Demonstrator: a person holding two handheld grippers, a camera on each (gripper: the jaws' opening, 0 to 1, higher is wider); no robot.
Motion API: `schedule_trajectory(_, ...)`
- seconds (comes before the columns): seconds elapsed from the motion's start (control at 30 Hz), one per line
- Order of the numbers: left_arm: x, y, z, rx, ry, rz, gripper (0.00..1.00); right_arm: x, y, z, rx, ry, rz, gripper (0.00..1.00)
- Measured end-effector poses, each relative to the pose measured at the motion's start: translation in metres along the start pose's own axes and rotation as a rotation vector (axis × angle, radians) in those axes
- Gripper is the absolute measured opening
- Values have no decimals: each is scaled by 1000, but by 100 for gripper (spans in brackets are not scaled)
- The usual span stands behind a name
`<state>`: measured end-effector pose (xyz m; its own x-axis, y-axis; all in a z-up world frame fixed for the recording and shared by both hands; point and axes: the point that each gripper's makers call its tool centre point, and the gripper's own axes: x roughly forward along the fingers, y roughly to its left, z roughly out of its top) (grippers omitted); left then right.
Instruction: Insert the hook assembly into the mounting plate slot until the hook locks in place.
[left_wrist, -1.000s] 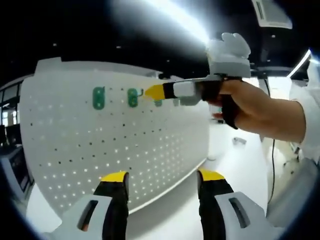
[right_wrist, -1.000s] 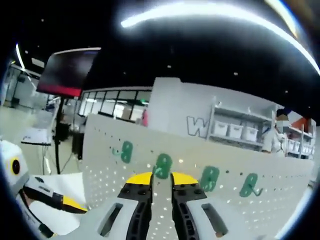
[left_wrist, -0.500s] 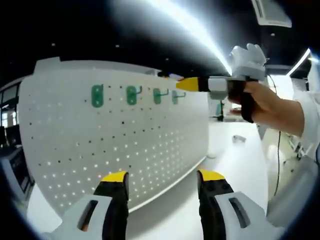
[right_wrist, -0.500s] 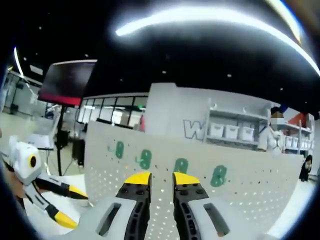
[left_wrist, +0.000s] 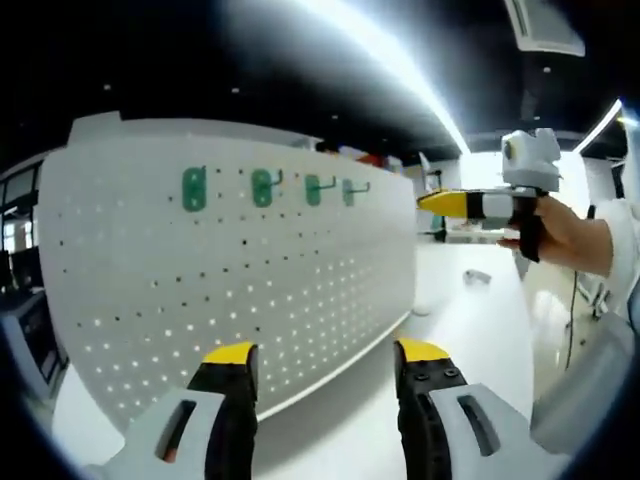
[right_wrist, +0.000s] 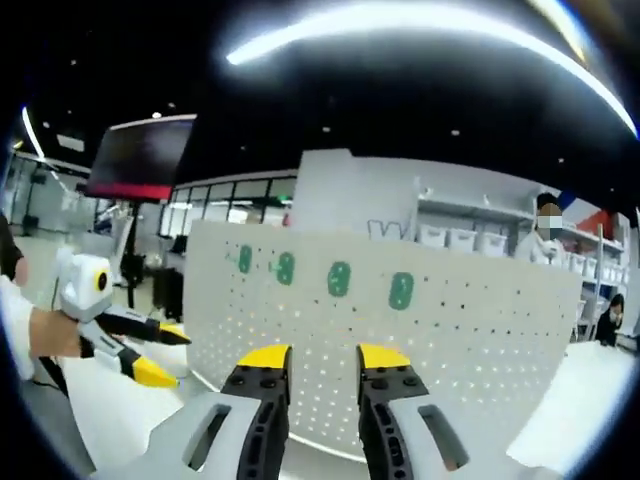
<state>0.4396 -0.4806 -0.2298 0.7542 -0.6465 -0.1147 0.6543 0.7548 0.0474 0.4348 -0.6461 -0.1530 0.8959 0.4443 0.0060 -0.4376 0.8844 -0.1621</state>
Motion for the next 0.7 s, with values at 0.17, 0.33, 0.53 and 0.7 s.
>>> schedule_trajectory(0.17, 1, -4, -2, -9, 6, -5, 57, -19, -2, -26, 52, 42, -7, 29)
schedule_trajectory(0.33, -2, -12, 3, -31, -9, -15, 57, -26, -2, -36, 59, 48, -11, 31)
schedule_trajectory(0.53, -14, -21, 1, -46, -8, -16, 60, -30, -7, -39, 99, 29, -30, 41)
schedule_trajectory(0.7, -26, -22, -3, -62, -2, -8, 66, -32, -4, -37, 117, 15, -23, 48)
